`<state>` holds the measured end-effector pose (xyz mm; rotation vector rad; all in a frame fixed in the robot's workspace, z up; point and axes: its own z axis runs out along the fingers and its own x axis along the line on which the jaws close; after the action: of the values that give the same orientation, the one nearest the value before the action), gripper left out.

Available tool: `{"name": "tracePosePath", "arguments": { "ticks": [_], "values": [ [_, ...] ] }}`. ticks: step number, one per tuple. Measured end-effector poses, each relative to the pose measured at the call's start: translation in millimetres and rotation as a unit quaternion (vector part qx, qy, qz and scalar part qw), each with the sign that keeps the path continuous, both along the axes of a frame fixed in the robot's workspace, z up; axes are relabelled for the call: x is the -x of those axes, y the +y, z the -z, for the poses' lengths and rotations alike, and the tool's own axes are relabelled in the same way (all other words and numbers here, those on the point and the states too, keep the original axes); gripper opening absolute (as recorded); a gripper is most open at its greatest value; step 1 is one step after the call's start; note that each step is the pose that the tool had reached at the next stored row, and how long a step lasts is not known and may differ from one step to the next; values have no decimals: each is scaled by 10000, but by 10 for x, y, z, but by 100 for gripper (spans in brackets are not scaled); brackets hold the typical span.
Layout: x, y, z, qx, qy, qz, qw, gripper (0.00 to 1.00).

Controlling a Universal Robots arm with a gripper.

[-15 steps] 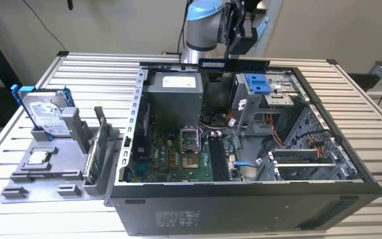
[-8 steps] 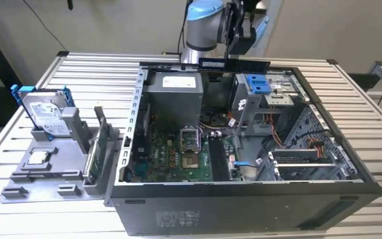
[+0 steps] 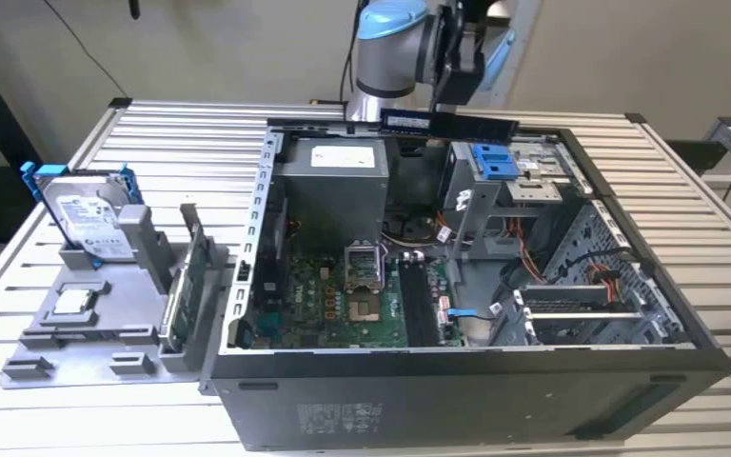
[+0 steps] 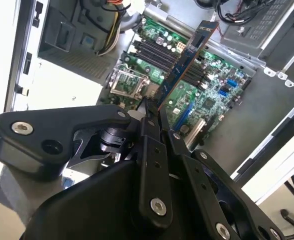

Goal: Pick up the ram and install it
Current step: 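Insert the ram into the slot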

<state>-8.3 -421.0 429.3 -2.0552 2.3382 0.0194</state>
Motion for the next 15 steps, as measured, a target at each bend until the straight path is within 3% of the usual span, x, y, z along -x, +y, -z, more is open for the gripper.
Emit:
{"name": "tracePosePath", "arguments": {
  "ticks": [8, 15],
  "values": [
    [0, 0, 0, 0, 0, 356, 9994, 14],
    [0, 0, 0, 0, 0, 671, 9977, 14]
  ]
}}
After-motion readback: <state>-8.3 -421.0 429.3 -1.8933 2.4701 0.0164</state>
